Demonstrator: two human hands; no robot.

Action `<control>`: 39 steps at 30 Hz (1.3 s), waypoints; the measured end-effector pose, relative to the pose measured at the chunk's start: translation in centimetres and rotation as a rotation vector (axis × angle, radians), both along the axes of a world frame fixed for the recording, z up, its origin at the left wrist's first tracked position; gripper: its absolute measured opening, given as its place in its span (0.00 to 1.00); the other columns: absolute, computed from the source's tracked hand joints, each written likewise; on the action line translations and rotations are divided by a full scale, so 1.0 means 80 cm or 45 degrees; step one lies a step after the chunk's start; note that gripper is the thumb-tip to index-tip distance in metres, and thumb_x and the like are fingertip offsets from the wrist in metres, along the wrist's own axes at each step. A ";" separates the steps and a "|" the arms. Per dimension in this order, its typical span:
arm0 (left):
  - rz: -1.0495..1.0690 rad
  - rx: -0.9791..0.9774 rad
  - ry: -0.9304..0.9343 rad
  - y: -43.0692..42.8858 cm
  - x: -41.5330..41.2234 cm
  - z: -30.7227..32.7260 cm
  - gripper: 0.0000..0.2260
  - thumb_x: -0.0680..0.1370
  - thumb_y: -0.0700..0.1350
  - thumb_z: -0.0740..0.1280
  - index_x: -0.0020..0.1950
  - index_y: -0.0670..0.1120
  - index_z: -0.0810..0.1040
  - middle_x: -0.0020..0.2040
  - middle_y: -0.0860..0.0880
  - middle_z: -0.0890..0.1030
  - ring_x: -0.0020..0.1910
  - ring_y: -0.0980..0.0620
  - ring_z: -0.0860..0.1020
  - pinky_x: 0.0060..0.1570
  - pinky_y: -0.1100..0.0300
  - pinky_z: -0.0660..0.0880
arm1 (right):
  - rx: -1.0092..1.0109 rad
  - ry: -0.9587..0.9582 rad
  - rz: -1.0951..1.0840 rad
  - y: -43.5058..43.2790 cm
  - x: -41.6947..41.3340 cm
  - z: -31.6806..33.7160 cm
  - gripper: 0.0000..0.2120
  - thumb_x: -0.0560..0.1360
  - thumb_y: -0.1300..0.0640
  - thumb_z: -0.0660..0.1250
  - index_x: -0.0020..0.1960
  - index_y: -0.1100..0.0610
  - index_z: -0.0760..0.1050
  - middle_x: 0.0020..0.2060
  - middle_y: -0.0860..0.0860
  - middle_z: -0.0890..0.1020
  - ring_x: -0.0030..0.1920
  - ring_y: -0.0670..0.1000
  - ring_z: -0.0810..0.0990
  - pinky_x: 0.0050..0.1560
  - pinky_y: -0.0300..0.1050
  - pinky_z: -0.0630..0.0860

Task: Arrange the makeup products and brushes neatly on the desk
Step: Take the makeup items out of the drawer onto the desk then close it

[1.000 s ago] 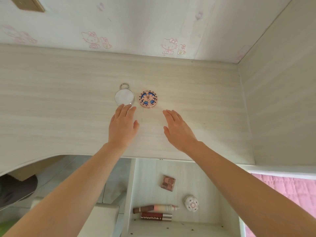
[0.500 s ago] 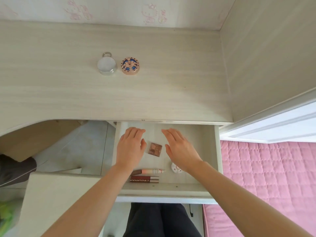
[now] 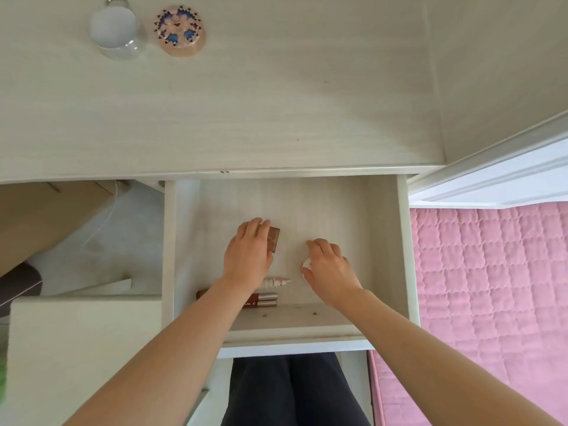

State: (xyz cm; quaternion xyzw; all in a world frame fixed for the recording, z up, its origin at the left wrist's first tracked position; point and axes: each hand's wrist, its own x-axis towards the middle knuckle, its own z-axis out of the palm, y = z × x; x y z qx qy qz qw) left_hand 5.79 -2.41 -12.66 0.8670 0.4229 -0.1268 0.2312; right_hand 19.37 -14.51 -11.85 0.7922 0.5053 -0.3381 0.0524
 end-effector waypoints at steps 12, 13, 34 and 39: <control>0.074 0.043 0.099 -0.001 0.023 -0.021 0.23 0.74 0.47 0.70 0.66 0.45 0.69 0.65 0.45 0.65 0.63 0.44 0.65 0.57 0.54 0.74 | -0.106 -0.069 -0.098 -0.010 -0.012 -0.021 0.22 0.79 0.46 0.59 0.66 0.59 0.66 0.63 0.55 0.66 0.61 0.56 0.67 0.52 0.50 0.76; 0.085 0.034 0.095 -0.002 0.022 -0.021 0.23 0.73 0.47 0.71 0.66 0.45 0.70 0.65 0.45 0.65 0.63 0.44 0.65 0.57 0.54 0.73 | -0.110 -0.052 -0.121 -0.011 -0.012 -0.021 0.23 0.79 0.45 0.59 0.67 0.59 0.65 0.63 0.56 0.66 0.61 0.56 0.67 0.53 0.49 0.76; 0.611 -0.336 -0.365 -0.019 -0.016 -0.017 0.15 0.72 0.32 0.70 0.53 0.48 0.76 0.50 0.50 0.75 0.47 0.56 0.75 0.44 0.76 0.70 | -0.216 0.016 -0.167 -0.012 -0.019 -0.012 0.22 0.73 0.57 0.63 0.65 0.58 0.64 0.59 0.59 0.64 0.56 0.58 0.65 0.53 0.43 0.72; 0.820 -0.460 -0.458 -0.018 -0.025 -0.005 0.14 0.71 0.33 0.71 0.51 0.47 0.79 0.48 0.51 0.79 0.46 0.57 0.77 0.44 0.76 0.68 | -0.208 0.163 -0.389 -0.009 -0.011 -0.006 0.22 0.73 0.55 0.62 0.65 0.58 0.64 0.59 0.58 0.67 0.57 0.58 0.67 0.55 0.46 0.71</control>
